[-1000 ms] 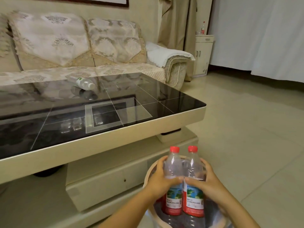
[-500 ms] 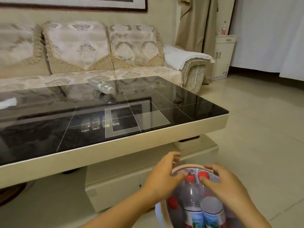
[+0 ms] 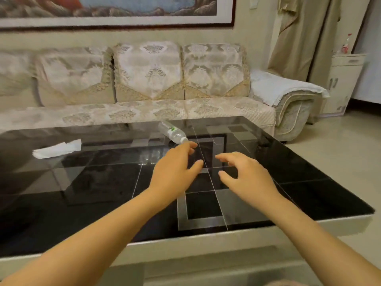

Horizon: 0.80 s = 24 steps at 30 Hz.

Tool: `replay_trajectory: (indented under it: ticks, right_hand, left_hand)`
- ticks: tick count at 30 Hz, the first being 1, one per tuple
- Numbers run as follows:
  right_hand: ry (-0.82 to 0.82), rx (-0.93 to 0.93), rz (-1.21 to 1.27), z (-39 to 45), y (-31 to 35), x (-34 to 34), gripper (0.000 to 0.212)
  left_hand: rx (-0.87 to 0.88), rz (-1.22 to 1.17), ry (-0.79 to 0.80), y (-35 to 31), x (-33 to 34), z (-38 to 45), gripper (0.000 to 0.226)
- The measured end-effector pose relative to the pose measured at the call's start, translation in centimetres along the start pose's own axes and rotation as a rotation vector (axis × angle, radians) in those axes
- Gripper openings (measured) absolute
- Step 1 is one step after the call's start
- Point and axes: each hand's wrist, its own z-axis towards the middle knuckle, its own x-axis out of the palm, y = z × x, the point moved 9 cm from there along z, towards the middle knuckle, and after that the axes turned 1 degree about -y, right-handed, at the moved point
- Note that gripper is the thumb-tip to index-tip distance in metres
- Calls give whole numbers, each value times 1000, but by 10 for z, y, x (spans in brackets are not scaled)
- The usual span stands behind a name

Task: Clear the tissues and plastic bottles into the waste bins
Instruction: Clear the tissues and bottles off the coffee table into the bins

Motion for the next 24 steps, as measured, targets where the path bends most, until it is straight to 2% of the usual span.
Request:
replay_trajectory:
  ticks: [5, 10, 14, 17, 21, 24]
  right_hand:
    - [60, 13, 61, 54, 22, 37, 52]
    - [70, 115, 189, 114, 47, 117, 60]
    - [62, 36, -96, 176, 58, 177, 64]
    - [63, 33, -219, 228, 46, 204, 61]
    - [173, 168, -399, 276, 12, 232, 62]
    - [272, 306, -441, 290, -9, 249, 69]
  left_hand:
    - [-152, 328, 46, 97, -46, 11, 67]
    - [-216, 502, 93, 186, -48, 5, 70]
    - [-251, 547, 135, 246, -37, 24, 69]
    - [-220, 571, 141, 282, -35, 50, 70]
    - [-194, 538, 88, 312, -35, 68, 68]
    - [-186, 532, 51, 331, -35, 71, 73]
